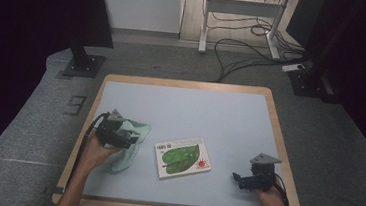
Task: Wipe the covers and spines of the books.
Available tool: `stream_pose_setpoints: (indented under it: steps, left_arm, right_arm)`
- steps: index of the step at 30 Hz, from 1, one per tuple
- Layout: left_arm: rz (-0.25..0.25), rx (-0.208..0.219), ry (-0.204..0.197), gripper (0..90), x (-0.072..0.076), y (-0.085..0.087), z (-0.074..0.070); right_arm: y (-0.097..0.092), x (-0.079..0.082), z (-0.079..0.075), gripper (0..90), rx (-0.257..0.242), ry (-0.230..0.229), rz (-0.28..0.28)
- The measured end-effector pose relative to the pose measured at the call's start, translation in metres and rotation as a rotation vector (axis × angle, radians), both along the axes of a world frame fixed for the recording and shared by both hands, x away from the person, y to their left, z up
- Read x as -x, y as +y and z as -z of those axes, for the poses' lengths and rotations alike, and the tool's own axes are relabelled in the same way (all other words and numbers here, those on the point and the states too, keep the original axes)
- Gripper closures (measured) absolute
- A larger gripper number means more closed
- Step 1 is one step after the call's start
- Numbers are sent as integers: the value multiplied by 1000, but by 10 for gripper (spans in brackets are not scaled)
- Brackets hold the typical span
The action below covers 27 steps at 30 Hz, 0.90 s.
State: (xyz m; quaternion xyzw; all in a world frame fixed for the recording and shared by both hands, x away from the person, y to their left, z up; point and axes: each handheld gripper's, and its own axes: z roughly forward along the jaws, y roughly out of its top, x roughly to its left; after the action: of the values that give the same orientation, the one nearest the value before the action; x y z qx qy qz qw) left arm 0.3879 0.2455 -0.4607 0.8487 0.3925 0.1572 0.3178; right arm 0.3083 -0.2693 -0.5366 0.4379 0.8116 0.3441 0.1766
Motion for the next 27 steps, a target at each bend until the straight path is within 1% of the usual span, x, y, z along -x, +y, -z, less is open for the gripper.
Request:
stream_pose_setpoints:
  steps: [1, 2, 3, 4, 7, 8, 10, 11, 13, 14, 15, 17, 18, 19, 20, 21, 22, 27]
  left_arm:
    - [-3, -3, -2, 92, -2, 1, 1]
    - [-8, 5, -4, 97, -6, 2, 2]
    - [-11, 22, 0, 104, -11, 5, 6]
    - [-9, 26, 9, 113, -14, 6, 8]
    - [-12, 13, 44, 114, -24, 10, 20]
    - [-8, 21, 63, 114, -27, 11, 25]
    - [-3, 21, 69, 112, -29, 11, 27]
    - [11, -3, 77, 121, -29, 7, 32]
    - [28, -53, 76, 132, -28, 0, 37]
    - [31, -58, 74, 146, -28, -2, 40]
    - [34, -53, 73, 159, -27, -3, 42]
    - [36, -54, 76, 226, -25, -4, 48]
    - [36, -54, 76, 260, -25, -4, 48]
    - [23, -6, 70, 283, -21, 1, 53]
    - [14, 14, 61, 310, -19, 5, 54]
    - [14, 14, 61, 356, -19, 5, 54]
    - [-2, 31, 47, 407, -16, 9, 54]
    - [-27, 8, 33, 598, -13, 9, 52]
  right_arm:
    - [0, 0, 0, 0, -1, 0, -1]
    - [0, 0, 0, 0, -1, 0, 0]
    - [0, 0, 0, 0, -1, -1, 0]
    - [0, 0, 0, 0, -2, -1, 0]
    - [0, 0, 0, 0, -2, -2, 0]
    - [0, 0, 0, 0, -2, -2, 0]
    - [0, 0, 0, 0, -2, -3, -1]
    - [0, 0, 0, 0, -1, -2, -2]
    - [0, 0, 0, 0, -1, -3, -2]
    - [0, 0, 0, 0, -1, -5, -1]
    - [0, 0, 0, 0, -1, -5, -1]
    - [0, 0, 1, 0, -1, -6, -1]
    - [0, 1, 1, 0, -1, -7, 0]
    - [0, 1, 1, 0, 0, -7, 0]
    - [0, 1, 1, 0, 0, -8, 0]
    - [0, 1, 1, 0, 0, -7, 0]
    - [0, 1, 1, 0, -1, -7, 0]
    - [0, 1, 1, 0, 0, -8, 0]
